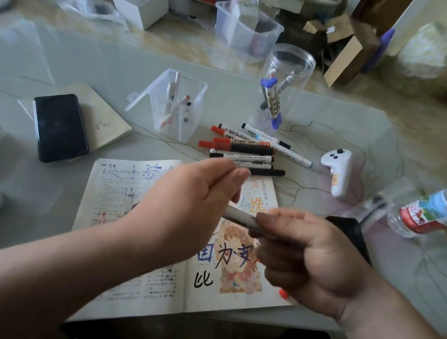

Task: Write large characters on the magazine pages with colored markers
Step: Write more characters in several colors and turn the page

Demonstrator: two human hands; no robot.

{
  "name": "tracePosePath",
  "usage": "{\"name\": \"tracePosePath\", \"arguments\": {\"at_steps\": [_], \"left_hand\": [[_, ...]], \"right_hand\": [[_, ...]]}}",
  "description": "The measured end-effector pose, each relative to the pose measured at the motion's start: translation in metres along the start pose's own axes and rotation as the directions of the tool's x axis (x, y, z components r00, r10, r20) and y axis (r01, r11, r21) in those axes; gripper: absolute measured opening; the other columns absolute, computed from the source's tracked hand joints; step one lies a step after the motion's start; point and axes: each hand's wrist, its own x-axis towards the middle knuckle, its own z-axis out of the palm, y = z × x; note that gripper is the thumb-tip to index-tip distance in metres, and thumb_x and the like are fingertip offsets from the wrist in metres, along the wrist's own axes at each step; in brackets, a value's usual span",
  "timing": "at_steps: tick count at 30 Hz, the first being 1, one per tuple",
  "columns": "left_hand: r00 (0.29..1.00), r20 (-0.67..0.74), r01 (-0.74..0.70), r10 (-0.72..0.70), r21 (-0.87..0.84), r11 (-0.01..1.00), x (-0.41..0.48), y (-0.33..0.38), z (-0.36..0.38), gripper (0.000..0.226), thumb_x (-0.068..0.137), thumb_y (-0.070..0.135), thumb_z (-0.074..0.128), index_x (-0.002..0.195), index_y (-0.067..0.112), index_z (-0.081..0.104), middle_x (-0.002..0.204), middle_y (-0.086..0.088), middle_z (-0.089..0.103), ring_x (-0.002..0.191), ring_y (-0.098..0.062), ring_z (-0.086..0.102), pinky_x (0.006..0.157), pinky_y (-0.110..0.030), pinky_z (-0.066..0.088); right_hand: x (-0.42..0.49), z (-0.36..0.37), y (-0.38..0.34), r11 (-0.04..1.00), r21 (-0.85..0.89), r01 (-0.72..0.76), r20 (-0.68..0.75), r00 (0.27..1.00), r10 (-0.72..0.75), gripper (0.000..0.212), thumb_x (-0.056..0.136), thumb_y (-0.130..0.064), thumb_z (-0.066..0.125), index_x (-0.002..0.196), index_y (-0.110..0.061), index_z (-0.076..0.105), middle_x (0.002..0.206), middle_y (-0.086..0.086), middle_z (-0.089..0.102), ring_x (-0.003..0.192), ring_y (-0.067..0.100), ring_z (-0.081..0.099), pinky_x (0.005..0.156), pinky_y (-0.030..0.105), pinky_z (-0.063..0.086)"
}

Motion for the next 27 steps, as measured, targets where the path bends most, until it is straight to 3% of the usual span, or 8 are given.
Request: {"name": "tracePosePath", "arguments": {"at_steps": [3,6,8,13,16,19,22,27], "left_hand": [[0.995,0.036,-0.092,0.09,0.054,0.994,0.0,0.004,-0.012,0.042,0.093,0.056,0.041,0.074,0.021,0.054,0.058,0.007,0.052,0.049,-0.01,0.043,0.049,-0.024,0.037],[0.997,0.065,0.022,-0.028,0.093,0.995,0.018,-0.005,-0.022,0.042,0.095,0.055,0.043,0.079,0.018,0.055,0.059,0.01,0.052,0.05,-0.007,0.043,0.053,-0.023,0.039],[0.988,0.088,0.112,-0.124,0.13,0.985,0.029,-0.011,-0.027,0.042,0.096,0.056,0.045,0.08,0.019,0.056,0.056,0.014,0.051,0.049,-0.004,0.043,0.051,-0.02,0.037],[0.99,-0.02,0.144,-0.143,0.126,0.981,0.041,-0.015,-0.04,0.024,0.098,0.05,0.05,0.088,0.03,0.059,0.069,0.013,0.059,0.057,-0.002,0.052,0.051,-0.019,0.035],[0.994,-0.067,0.097,-0.087,0.153,0.984,0.043,-0.017,-0.046,0.023,0.096,0.044,0.056,0.082,0.027,0.061,0.068,0.009,0.062,0.063,-0.008,0.056,0.053,-0.022,0.042],[0.998,-0.028,0.067,-0.062,0.215,0.974,0.04,-0.021,-0.043,0.026,0.094,0.044,0.059,0.076,0.027,0.058,0.067,0.017,0.061,0.064,-0.001,0.055,0.051,-0.018,0.039],[0.999,0.027,0.025,-0.034,0.272,0.962,0.039,-0.023,-0.038,0.029,0.094,0.045,0.059,0.072,0.026,0.054,0.067,0.01,0.061,0.063,-0.007,0.056,0.056,-0.02,0.042],[0.996,0.073,0.026,-0.049,0.289,0.957,0.039,-0.024,-0.038,0.029,0.095,0.047,0.058,0.074,0.026,0.055,0.07,0.009,0.063,0.064,-0.01,0.056,0.063,-0.027,0.048]], "right_hand": [[0.001,0.007,-0.002,0.998,0.059,-0.003,-0.055,0.998,0.006,0.026,0.066,-0.024,0.083,0.066,-0.011,0.061,0.051,-0.002,0.02,0.043,0.01,0.014,0.036,0.015,0.019],[0.004,0.013,-0.012,0.976,0.036,0.215,-0.204,0.958,-0.203,0.027,0.057,-0.021,0.085,0.069,-0.011,0.063,0.053,0.006,0.032,0.043,0.013,0.023,0.035,0.019,0.025],[0.008,0.014,-0.022,0.937,-0.046,0.347,-0.271,0.898,-0.346,0.022,0.061,-0.013,0.085,0.072,-0.009,0.067,0.057,0.012,0.042,0.045,0.016,0.031,0.038,0.023,0.031],[0.016,0.008,-0.068,0.732,-0.454,0.509,-0.371,0.639,-0.674,0.004,0.079,-0.013,0.073,0.078,-0.016,0.075,0.064,0.008,0.06,0.052,0.019,0.05,0.048,0.024,0.045],[0.033,-0.001,-0.114,0.574,-0.652,0.494,-0.374,0.45,-0.811,0.014,0.087,-0.009,0.075,0.08,-0.021,0.073,0.064,0.001,0.065,0.051,0.017,0.054,0.049,0.026,0.049],[0.064,-0.006,-0.165,0.477,-0.748,0.461,-0.353,0.332,-0.875,0.011,0.088,-0.012,0.073,0.082,-0.021,0.069,0.066,0.002,0.066,0.05,0.013,0.055,0.047,0.026,0.047],[0.095,-0.012,-0.205,0.48,-0.77,0.42,-0.373,0.314,-0.873,0.004,0.089,-0.011,0.069,0.092,-0.013,0.069,0.065,0.002,0.066,0.045,0.01,0.055,0.043,0.023,0.046],[0.112,-0.017,-0.218,0.457,-0.818,0.349,-0.357,0.314,-0.88,0.02,0.091,-0.013,0.067,0.11,-0.009,0.063,0.074,0.004,0.067,0.051,0.009,0.059,0.044,0.022,0.049]]}}
